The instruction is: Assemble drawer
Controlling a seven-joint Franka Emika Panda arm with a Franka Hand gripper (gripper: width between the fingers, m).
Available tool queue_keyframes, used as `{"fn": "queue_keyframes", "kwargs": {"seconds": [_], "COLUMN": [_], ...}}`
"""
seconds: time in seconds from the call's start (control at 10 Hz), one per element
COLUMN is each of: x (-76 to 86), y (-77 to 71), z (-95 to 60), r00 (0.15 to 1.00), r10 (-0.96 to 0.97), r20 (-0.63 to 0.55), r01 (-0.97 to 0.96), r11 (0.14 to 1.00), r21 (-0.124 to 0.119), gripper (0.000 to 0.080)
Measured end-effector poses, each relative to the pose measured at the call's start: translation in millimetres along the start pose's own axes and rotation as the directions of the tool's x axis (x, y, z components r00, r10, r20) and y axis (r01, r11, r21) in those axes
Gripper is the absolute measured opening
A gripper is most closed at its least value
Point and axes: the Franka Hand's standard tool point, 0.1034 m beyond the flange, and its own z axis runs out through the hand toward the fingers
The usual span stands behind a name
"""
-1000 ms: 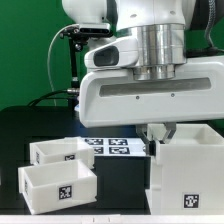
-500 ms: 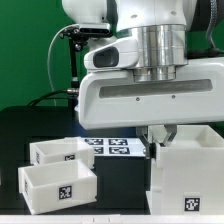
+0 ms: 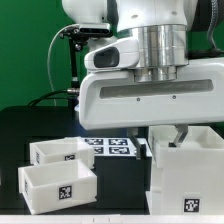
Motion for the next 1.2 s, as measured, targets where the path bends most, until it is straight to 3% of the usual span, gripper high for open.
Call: {"fn": "queue_keyframes", "kwargs": {"seconds": [0.1,0.2,0.3,0.4,0.6,0.7,0.8,1.2], "x": [0.3,-1.9,-2.6,-5.9,-19.4,-27.7,-32.0,-31.8], "y": [1.2,7.4,15.0,24.8,56.5,69.0,71.3,71.9], "z": [-1.4,-13.3,-31.9,-47.9,-64.1,-54.1,-46.3,-46.3], "r00": [1.000,0.999,0.996,0.989,0.967,0.960,0.966,0.963], "r10": [-0.008,-0.046,-0.087,-0.145,-0.253,-0.278,-0.258,-0.269], "r20": [0.001,0.025,0.030,0.020,-0.016,-0.040,-0.027,-0.028], "r01": [0.008,0.046,0.087,0.145,0.253,0.278,0.258,0.269], "r11": [1.000,0.999,0.996,0.989,0.968,0.961,0.966,0.963], "r21": [0.000,0.001,0.003,0.002,-0.004,-0.006,0.004,0.003], "gripper": [0.0441,0.0441,0.0595,0.0633,0.0646,0.0649,0.0649,0.0649]}}
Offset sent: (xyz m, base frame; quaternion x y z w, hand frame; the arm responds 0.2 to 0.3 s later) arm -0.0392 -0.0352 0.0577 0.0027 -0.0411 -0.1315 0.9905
